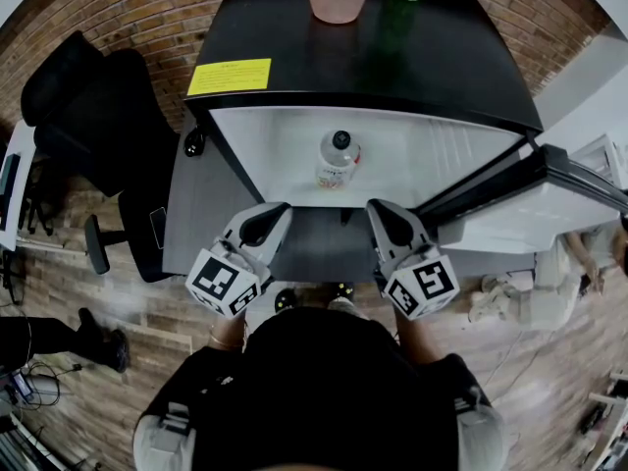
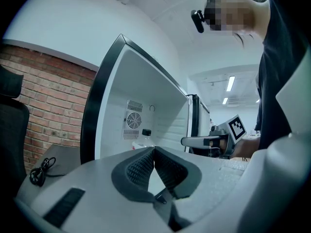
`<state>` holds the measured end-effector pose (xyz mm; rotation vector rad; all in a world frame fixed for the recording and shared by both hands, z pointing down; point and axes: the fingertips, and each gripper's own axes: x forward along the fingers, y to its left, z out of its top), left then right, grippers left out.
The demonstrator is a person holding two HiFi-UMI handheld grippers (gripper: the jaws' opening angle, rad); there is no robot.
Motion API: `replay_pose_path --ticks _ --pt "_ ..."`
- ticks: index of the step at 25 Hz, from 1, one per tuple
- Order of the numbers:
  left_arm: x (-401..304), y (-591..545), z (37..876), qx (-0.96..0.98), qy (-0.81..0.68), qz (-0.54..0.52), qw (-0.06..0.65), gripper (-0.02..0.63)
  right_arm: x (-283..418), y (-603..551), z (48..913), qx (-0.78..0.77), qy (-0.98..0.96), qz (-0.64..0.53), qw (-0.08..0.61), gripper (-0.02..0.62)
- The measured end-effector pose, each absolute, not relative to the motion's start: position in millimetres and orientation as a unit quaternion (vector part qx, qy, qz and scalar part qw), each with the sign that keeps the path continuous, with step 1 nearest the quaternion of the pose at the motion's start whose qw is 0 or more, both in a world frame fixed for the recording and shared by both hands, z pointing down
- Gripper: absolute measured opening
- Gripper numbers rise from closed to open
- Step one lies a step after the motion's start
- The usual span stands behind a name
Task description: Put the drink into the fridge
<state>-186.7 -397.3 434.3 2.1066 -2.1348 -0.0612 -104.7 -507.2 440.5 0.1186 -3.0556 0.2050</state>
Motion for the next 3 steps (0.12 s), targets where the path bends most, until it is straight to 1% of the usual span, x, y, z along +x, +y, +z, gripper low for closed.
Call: replay_pose_path --ticks 3 --pt "-187.6 -397.6 435.3 0.700 -0.710 -0.020 0.072 -0.004 -105.3 -507.9 441.5 0.039 -0.996 0.068 0.039 -0.002"
